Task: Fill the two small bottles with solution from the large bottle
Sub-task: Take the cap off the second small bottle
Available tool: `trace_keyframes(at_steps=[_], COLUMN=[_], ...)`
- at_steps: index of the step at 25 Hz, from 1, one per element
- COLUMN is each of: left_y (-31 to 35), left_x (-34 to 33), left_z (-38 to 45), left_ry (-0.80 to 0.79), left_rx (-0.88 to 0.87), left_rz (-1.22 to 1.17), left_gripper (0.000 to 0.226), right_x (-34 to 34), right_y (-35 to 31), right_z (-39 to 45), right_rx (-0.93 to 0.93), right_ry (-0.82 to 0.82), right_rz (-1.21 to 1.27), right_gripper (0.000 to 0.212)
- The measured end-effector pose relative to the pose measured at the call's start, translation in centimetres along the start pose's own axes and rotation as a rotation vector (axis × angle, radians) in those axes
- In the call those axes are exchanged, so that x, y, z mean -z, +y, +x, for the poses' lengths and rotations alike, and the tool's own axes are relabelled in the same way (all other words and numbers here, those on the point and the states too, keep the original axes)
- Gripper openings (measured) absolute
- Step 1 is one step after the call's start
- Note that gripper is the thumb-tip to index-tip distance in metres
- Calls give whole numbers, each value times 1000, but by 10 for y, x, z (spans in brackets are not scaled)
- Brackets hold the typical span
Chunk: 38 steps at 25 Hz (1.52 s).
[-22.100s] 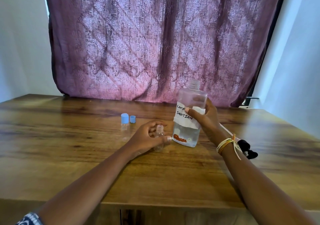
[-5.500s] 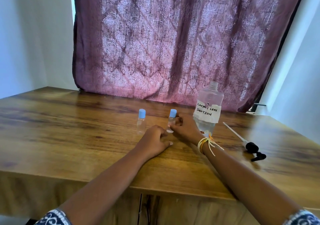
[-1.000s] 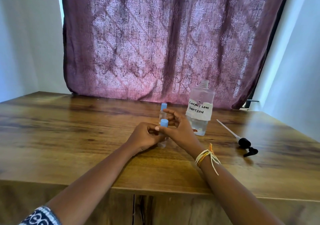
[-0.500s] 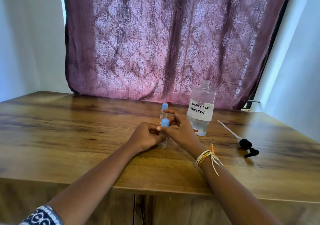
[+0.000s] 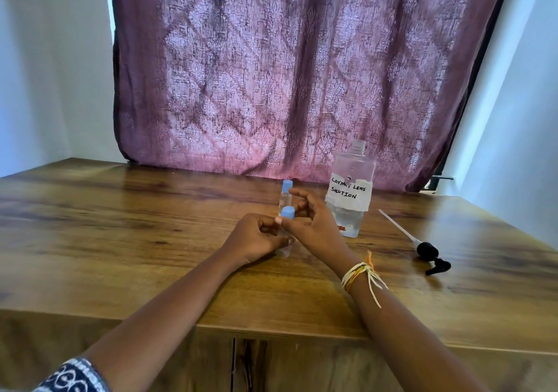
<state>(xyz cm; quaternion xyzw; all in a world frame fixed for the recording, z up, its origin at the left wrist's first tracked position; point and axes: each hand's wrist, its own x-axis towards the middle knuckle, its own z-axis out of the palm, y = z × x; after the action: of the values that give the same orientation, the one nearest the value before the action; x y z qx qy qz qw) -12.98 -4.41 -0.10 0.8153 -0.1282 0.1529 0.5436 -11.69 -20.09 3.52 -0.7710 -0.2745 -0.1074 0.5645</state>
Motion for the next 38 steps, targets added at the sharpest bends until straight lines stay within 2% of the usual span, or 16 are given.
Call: trace_keyframes(at_steps=[2, 7, 10, 13, 18, 23, 27, 31, 34, 38], left_y=[0, -1, -1, 0, 4, 4, 4, 5, 8, 7], left_x=[0, 0, 0, 0, -2, -2, -2, -1, 0, 2], left_z=[0, 1, 1, 0, -1, -1, -1, -1, -1, 0], left_ry=[0, -11, -13, 9, 34, 30, 40, 54, 75, 118], left_rx=[2, 59, 25, 32, 88, 77, 103, 90, 81, 75], left_rz=[-6, -37, -11, 12, -47, -27, -11, 34, 51, 111], left_gripper=[19, 18, 21, 16, 16, 21, 28, 25, 20, 23], right_x=[-1, 2, 1, -1, 4, 1, 5, 6, 6, 9], right_y=[0, 0, 0, 0, 2, 1, 0, 1, 3, 14], right_z=[0, -2, -1, 2, 2, 3, 4, 7, 12, 23], right_rx=[-9, -39, 0, 14, -27, -7, -68, -189, -248, -236], right_ry=[31, -43, -22, 33, -55, -27, -8, 20, 77, 169], right_rz=[-5, 134, 90, 57, 239, 194, 394, 609, 446, -50], right_gripper=[54, 64, 68, 61, 57, 43, 36, 33, 33, 26])
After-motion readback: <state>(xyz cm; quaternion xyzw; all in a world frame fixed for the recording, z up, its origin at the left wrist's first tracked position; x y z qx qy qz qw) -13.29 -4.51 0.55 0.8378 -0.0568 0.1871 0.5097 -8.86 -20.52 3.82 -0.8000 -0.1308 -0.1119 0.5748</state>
